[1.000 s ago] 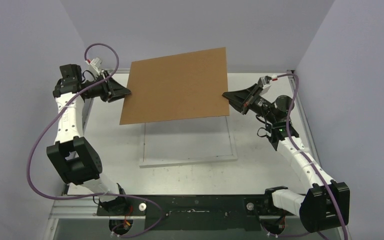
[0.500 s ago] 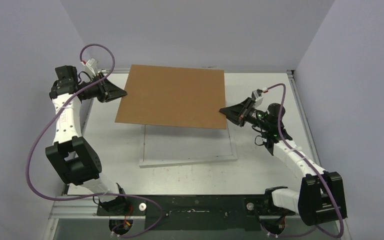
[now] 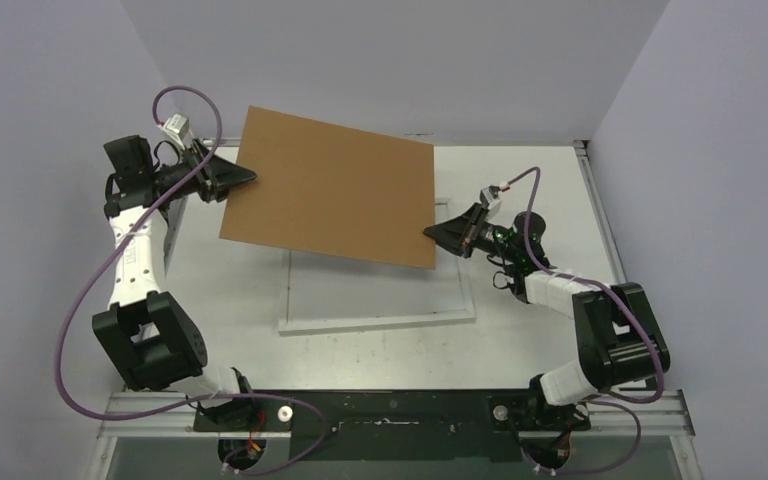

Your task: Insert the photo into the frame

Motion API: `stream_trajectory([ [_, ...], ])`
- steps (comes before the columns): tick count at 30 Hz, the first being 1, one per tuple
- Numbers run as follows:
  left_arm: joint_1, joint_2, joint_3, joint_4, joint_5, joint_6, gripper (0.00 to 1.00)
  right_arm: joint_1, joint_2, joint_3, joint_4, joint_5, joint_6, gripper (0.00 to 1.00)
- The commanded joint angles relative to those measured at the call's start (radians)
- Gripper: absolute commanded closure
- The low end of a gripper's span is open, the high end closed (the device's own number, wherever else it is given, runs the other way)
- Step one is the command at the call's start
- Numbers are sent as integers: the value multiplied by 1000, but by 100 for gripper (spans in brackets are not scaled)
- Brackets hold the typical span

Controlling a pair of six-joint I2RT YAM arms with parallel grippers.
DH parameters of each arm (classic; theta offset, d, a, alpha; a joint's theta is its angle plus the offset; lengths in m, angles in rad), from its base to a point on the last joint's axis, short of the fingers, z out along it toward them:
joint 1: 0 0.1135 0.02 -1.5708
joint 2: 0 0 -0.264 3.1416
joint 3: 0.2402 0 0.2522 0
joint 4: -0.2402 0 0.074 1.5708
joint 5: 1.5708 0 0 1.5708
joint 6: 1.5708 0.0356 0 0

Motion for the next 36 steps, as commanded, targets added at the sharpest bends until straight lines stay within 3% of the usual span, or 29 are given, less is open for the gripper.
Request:
stream_trajectory([
  [1, -28, -92, -60, 349, 154, -301, 71, 74, 41, 54, 122, -69, -97, 90],
  [4, -27, -114, -129, 630, 170, -505, 77, 50, 62, 47, 115, -89, -112, 91],
  [7, -18, -115, -137, 671, 183, -533, 97, 22, 61, 48, 53, -103, -164, 87],
  [10, -8, -121, -135, 644, 166, -482, 100, 20, 42, 69, -46, -99, -230, 79],
  [12, 1, -127, -84, 384, 110, -267, 100, 20, 20, 103, -203, -86, -323, 61],
  [15, -17, -58, 165, -367, -85, 349, 100, 12, -21, 212, -620, -14, -601, 53],
  [17, -24, -41, 199, -510, -121, 437, 100, -2, -43, 266, -780, 44, -700, 52],
  [20, -33, -112, 75, -362, -138, 328, 100, -31, -88, 256, -770, 80, -678, 53],
  [24, -41, -206, -154, 294, -38, -238, 100, -36, -101, 241, -727, 94, -637, 53],
  [26, -50, -219, -174, 443, -38, -380, 100, -47, -107, 228, -741, 112, -643, 53],
  [28, -58, -223, -167, 438, -55, -394, 100, -65, -116, 226, -789, 157, -672, 53],
  [31, -60, -247, -225, 450, -93, -433, 100, -76, -124, 268, -942, 344, -794, 53],
  [36, -72, -304, -337, 415, -172, -438, 100, -88, -93, 275, -919, 412, -801, 52],
])
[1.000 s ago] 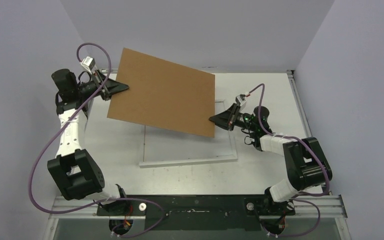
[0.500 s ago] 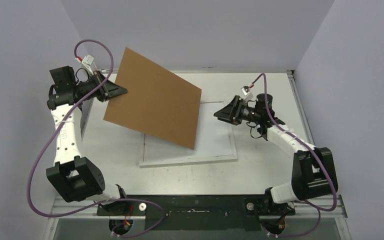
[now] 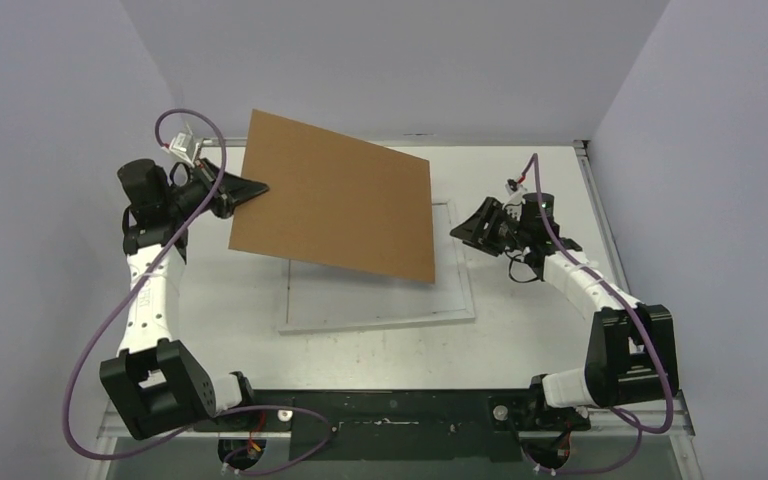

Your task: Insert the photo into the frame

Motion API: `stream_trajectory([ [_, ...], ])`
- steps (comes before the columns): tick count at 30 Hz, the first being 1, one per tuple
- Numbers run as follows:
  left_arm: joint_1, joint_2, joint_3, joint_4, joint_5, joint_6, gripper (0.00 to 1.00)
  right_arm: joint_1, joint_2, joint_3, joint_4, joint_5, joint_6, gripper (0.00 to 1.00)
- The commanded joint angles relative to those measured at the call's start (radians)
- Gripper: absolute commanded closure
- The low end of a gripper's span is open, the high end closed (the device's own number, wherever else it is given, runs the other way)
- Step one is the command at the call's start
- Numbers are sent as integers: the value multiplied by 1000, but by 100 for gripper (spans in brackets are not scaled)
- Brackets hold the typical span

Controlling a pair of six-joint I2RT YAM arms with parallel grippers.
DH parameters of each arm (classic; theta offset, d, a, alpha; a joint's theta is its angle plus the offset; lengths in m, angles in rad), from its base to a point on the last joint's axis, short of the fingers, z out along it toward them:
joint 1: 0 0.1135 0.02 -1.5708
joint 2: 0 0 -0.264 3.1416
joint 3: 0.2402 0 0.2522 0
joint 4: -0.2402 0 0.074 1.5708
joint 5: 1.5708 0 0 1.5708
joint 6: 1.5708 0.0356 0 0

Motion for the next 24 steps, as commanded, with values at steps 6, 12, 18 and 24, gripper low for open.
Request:
stream_trajectory([
  [6, -39, -95, -141, 63, -104, -96, 100, -6, 7, 56, 20, 124, -36, 52],
  [12, -70, -82, -182, 33, -158, -45, 100, -9, 22, 64, 25, 204, -42, 52],
  [18, -104, -67, -223, 72, -165, -54, 100, -8, 56, 41, 88, 189, -17, 52],
  [24, -120, -60, -261, 110, -182, -66, 100, -9, 65, 22, 101, 190, -17, 52],
])
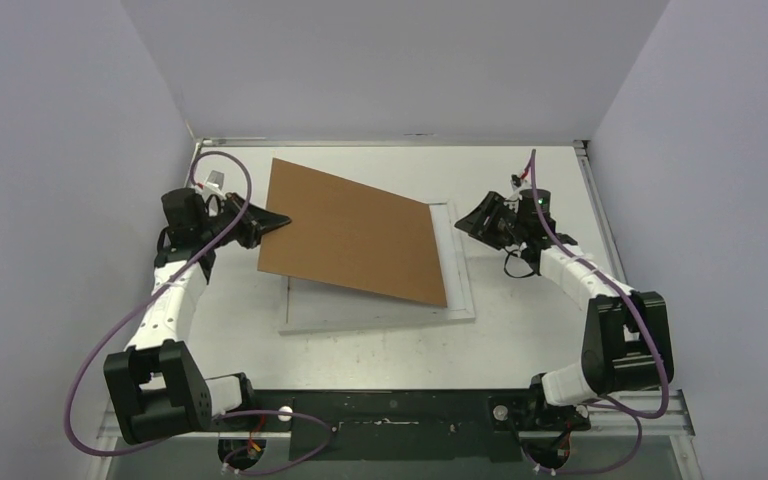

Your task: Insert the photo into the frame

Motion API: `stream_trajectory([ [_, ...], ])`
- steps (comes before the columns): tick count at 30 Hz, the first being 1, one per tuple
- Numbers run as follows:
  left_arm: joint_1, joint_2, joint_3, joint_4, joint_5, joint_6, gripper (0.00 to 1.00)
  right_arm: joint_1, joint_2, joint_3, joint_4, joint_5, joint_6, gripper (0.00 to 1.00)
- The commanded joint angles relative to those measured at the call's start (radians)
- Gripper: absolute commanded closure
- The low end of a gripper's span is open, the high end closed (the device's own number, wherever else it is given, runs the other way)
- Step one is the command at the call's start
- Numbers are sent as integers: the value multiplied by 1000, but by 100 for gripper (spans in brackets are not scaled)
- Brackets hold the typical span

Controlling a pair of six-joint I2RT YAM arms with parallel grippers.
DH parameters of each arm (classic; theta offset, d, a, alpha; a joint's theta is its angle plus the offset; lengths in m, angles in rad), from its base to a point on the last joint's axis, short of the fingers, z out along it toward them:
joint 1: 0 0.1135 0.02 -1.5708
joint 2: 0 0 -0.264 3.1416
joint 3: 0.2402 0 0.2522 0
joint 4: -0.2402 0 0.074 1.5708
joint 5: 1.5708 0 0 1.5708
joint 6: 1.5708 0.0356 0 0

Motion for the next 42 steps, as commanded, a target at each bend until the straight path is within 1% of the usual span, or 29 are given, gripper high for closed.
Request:
stream_trajectory([
  [1, -14, -7, -5, 102, 8, -29, 100, -2, 4, -8, 75, 18, -3, 52],
  [4, -16, -5, -24, 102, 4, -34, 100, -3, 19, -10, 89, 21, 0, 53],
  [10, -23, 7, -39, 178, 11, -54, 100, -5, 40, -27, 116, 38, 2, 53],
  [13, -33, 16, -60, 249, 24, -86, 100, -5, 51, -37, 133, 49, 6, 53],
  [18, -49, 29, -75, 315, 37, -90, 100, -19, 86, -39, 156, 46, 16, 53],
  [22, -51, 34, -80, 289, 30, -54, 100, -22, 107, -51, 187, 33, 35, 53],
  [31, -54, 32, -101, 281, 32, -56, 100, -26, 148, -77, 235, 37, 51, 53],
  [37, -65, 18, -130, 288, 23, -66, 100, -27, 158, -84, 257, 39, 63, 53],
  [42, -72, 26, -141, 335, 16, -84, 100, -27, 184, -90, 277, 35, 68, 53],
])
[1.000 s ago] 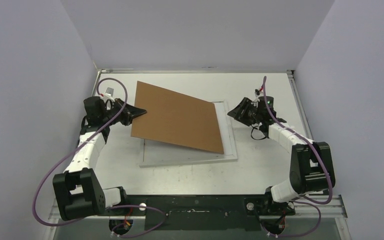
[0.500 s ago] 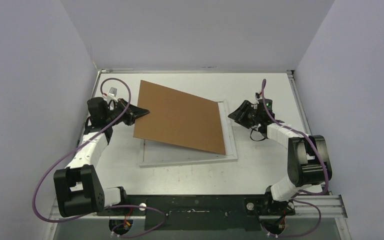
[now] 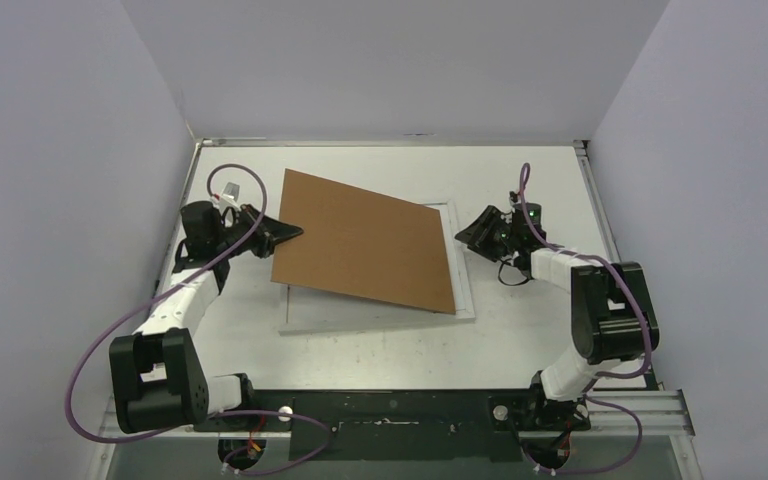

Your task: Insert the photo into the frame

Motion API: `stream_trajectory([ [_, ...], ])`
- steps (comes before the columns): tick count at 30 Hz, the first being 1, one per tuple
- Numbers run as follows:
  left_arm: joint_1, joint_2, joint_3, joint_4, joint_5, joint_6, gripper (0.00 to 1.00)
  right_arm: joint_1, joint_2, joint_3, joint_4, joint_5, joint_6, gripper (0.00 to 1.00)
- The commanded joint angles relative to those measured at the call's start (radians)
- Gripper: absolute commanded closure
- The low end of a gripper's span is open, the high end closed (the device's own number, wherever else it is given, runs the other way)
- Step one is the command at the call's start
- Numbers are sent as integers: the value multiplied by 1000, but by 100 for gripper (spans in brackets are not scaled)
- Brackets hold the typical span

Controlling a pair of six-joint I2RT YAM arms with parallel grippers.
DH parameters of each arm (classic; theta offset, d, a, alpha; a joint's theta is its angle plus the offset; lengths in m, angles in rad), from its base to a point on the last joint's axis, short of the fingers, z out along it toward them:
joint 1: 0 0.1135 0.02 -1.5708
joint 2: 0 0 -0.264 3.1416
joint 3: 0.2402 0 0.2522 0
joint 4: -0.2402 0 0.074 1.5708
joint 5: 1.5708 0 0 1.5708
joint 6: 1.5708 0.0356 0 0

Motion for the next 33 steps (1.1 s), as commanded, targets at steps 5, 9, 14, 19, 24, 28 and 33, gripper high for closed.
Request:
stream_trajectory([
  [5, -17, -13, 13, 146, 37, -35, 100, -6, 37, -22, 123, -12, 30, 53],
  [9, -23, -9, 5, 172, 40, -37, 100, -7, 48, -24, 133, -17, 31, 53],
  [14, -28, -1, -11, 210, 38, -42, 100, -6, 60, -34, 147, -23, 38, 54],
  [19, -37, 2, -18, 217, 38, -34, 100, -7, 70, -48, 172, -36, 53, 54],
  [24, -38, 9, -27, 229, 35, -29, 100, -7, 77, -59, 196, -51, 69, 54],
  [28, -38, 14, -27, 242, 37, -28, 100, -7, 80, -71, 209, -59, 74, 55],
  [33, -38, 17, -40, 268, 40, -35, 100, -7, 80, -90, 221, -68, 75, 55],
])
